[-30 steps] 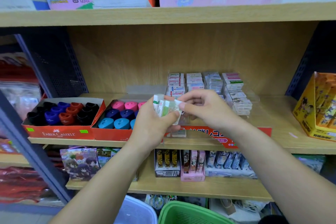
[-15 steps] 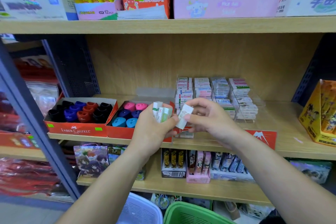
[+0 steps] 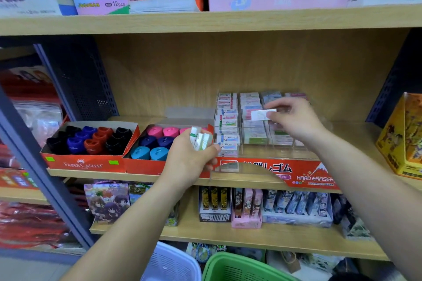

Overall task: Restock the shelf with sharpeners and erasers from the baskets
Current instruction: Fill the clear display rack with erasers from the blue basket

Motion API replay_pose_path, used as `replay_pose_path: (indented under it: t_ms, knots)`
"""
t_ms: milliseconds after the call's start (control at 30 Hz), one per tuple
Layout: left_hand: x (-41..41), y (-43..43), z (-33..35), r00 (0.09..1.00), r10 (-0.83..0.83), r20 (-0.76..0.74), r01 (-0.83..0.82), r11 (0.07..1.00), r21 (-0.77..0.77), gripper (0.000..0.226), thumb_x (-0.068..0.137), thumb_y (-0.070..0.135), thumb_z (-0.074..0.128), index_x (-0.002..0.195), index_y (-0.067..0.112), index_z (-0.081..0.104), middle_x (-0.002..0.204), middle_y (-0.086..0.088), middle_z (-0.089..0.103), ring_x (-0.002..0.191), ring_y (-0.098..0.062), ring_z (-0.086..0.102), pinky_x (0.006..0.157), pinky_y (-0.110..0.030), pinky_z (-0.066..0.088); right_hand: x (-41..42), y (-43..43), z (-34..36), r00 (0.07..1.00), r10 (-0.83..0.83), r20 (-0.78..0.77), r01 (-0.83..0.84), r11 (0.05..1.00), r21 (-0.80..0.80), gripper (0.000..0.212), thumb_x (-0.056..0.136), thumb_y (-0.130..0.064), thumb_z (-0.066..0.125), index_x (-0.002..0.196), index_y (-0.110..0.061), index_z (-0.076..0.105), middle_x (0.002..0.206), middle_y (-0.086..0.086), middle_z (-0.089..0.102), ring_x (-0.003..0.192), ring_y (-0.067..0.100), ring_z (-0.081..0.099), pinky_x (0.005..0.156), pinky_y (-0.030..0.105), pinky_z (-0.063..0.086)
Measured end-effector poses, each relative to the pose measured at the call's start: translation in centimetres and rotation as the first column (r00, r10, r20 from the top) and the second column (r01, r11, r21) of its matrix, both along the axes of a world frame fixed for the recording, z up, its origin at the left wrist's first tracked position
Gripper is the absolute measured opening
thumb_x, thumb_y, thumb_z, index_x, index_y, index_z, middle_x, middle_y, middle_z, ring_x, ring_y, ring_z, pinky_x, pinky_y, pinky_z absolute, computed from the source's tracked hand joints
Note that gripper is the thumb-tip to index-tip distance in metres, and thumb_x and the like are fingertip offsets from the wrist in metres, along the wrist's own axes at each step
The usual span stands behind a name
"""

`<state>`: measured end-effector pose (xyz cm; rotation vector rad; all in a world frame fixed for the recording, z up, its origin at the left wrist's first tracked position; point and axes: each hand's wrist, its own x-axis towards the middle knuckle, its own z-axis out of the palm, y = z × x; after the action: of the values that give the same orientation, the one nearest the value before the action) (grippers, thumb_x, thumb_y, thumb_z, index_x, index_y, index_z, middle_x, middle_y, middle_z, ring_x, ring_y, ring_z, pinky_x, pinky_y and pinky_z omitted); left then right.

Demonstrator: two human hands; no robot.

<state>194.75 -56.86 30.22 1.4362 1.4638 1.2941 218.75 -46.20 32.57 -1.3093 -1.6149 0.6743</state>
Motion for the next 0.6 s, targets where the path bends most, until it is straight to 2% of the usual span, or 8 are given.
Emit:
replay_pose_path:
  t_ms: [33, 100, 167, 200, 300, 400, 500, 600]
  knots:
    - [0.1, 0.2, 0.0, 1.000, -0.008, 0.009, 0.008, 1.000, -0.012, 0.018, 0.091, 0.011, 0.075, 0.101, 0.004, 0.063, 0.074, -0.010, 0.071, 0.064, -0.022, 0.069, 0.065, -0.042, 0.063, -0.2, 0.8, 0.1, 0.996, -0.009, 0.092, 0.005, 0.999, 0.039, 0.014, 0.092, -0.009, 0.071, 0.099, -0.018, 0.077, 0.091, -0.007, 0.071, 0.078, 0.009, 0.068, 0.078, 0.017, 0.055]
    - [0.2, 0.4, 0.0, 0.999, -0.020, 0.026, 0.021, 0.999, -0.034, 0.020, 0.089, 0.012, 0.077, 0.102, 0.005, 0.063, 0.076, -0.009, 0.072, 0.065, -0.021, 0.069, 0.067, -0.040, 0.064, -0.7, 2.2, 0.1, 0.969, 0.010, 0.246, -0.023, 0.998, 0.052, 0.009, 0.091, -0.012, 0.071, 0.097, -0.014, 0.078, 0.083, -0.017, 0.068, 0.073, -0.005, 0.063, 0.062, 0.002, 0.042]
    - [0.2, 0.7, 0.0, 0.999, -0.039, 0.039, 0.041, 0.998, -0.049, 0.021, 0.089, 0.010, 0.076, 0.103, 0.003, 0.062, 0.078, -0.010, 0.071, 0.064, -0.020, 0.067, 0.067, -0.037, 0.064, -0.9, 3.2, -0.3, 0.940, 0.061, 0.336, -0.069, 0.998, 0.014, 0.007, 0.092, -0.014, 0.070, 0.096, -0.012, 0.076, 0.081, -0.026, 0.064, 0.070, -0.015, 0.060, 0.057, -0.001, 0.037]
    - [0.1, 0.8, 0.0, 0.998, -0.050, 0.043, 0.052, 0.997, -0.053, 0.019, 0.090, 0.007, 0.074, 0.104, 0.001, 0.062, 0.079, -0.011, 0.070, 0.063, -0.019, 0.066, 0.066, -0.035, 0.063, -1.0, 3.5, -0.5, 0.927, 0.072, 0.368, -0.079, 0.997, 0.006, 0.006, 0.092, -0.014, 0.070, 0.095, -0.012, 0.076, 0.082, -0.025, 0.064, 0.073, -0.013, 0.061, 0.058, -0.001, 0.037]
    - [-0.1, 0.9, 0.0, 0.995, -0.073, 0.060, 0.077, 0.995, -0.057, 0.016, 0.094, 0.004, 0.069, 0.107, -0.001, 0.061, 0.085, -0.015, 0.070, 0.066, -0.015, 0.066, 0.066, -0.029, 0.062, -0.7, 4.0, -1.1, 0.907, 0.059, 0.417, -0.079, 0.996, 0.031, 0.009, 0.093, -0.015, 0.069, 0.089, -0.021, 0.073, 0.091, -0.010, 0.071, 0.087, 0.005, 0.065, 0.069, 0.012, 0.044]
    - [-0.1, 0.9, -0.1, 0.991, -0.083, 0.105, 0.091, 0.994, -0.065, 0.021, 0.093, 0.007, 0.070, 0.111, 0.003, 0.061, 0.097, -0.015, 0.073, 0.080, -0.018, 0.073, 0.072, -0.030, 0.063, -0.7, 4.0, -1.3, 0.891, 0.114, 0.440, -0.119, 0.993, -0.016, 0.012, 0.097, -0.018, 0.064, 0.093, -0.024, 0.073, 0.099, -0.011, 0.069, 0.095, 0.010, 0.063, 0.083, 0.026, 0.046]
    - [-0.2, 0.9, -0.3, 0.985, -0.076, 0.157, 0.088, 0.994, -0.070, 0.024, 0.092, 0.011, 0.073, 0.113, 0.009, 0.060, 0.102, -0.010, 0.074, 0.091, -0.021, 0.076, 0.076, -0.032, 0.064, -0.7, 3.6, -1.5, 0.839, 0.145, 0.524, -0.118, 0.989, -0.085, 0.020, 0.100, -0.027, 0.059, 0.100, -0.016, 0.077, 0.107, -0.009, 0.068, 0.101, 0.014, 0.063, 0.090, 0.029, 0.047]
    - [-0.3, 0.8, -0.6, 0.982, -0.075, 0.175, 0.087, 0.994, -0.063, 0.034, 0.092, 0.017, 0.075, 0.120, 0.009, 0.057, 0.098, -0.010, 0.076, 0.089, -0.019, 0.076, 0.077, -0.030, 0.063, -1.0, 2.6, -1.4, 0.815, 0.041, 0.579, -0.079, 0.996, 0.041, 0.024, 0.100, -0.031, 0.058, 0.108, -0.018, 0.077, 0.117, -0.003, 0.069, 0.104, 0.020, 0.064, 0.088, 0.032, 0.049]
